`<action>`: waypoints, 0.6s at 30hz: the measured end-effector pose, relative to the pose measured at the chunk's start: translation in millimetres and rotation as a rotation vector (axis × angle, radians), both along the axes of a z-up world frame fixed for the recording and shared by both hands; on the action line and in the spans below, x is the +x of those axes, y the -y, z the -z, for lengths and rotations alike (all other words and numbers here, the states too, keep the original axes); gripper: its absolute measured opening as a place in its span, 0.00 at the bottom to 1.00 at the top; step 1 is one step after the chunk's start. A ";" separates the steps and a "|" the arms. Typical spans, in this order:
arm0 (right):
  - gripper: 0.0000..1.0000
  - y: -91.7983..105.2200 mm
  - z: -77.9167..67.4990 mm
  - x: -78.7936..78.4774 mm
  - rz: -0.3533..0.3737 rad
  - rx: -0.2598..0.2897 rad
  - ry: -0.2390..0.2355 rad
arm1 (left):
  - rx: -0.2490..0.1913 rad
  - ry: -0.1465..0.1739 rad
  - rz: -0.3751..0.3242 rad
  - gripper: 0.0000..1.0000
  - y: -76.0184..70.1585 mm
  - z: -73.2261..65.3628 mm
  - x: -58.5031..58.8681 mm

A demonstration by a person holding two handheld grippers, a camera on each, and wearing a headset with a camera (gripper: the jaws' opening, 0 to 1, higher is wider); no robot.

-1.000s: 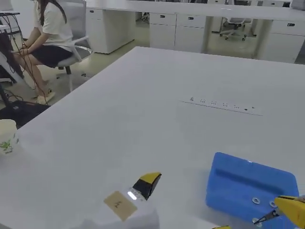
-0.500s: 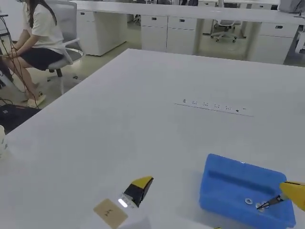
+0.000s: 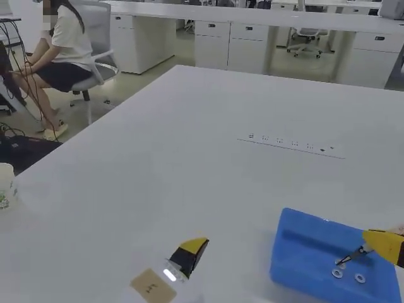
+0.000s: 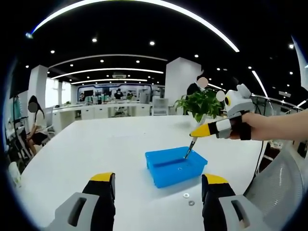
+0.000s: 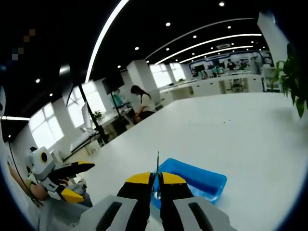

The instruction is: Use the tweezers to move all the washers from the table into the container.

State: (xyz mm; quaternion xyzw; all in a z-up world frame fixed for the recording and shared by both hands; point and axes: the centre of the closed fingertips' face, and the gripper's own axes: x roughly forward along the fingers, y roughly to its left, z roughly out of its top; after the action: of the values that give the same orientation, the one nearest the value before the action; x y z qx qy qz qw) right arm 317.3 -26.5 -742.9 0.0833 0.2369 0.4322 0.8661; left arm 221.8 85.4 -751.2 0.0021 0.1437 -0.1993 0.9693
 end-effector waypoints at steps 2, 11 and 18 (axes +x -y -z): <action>0.02 -0.8 5.5 2.9 -0.004 -0.015 -0.009 | 0.002 0.000 0.002 0.74 0.2 0.3 -0.1; 0.02 -4.3 28.0 24.9 -0.010 -0.065 -0.034 | 0.003 -0.004 0.008 0.73 0.9 0.9 -0.2; 0.02 -7.9 51.7 33.6 -0.027 -0.130 -0.058 | 0.006 -0.010 0.006 0.72 0.4 2.3 0.0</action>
State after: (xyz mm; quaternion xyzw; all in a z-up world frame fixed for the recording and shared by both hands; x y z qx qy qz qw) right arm 350.8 -18.7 -794.7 0.0362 0.2903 0.4251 0.8565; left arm 221.8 85.0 -753.6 0.0047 0.1491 -0.2018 0.9680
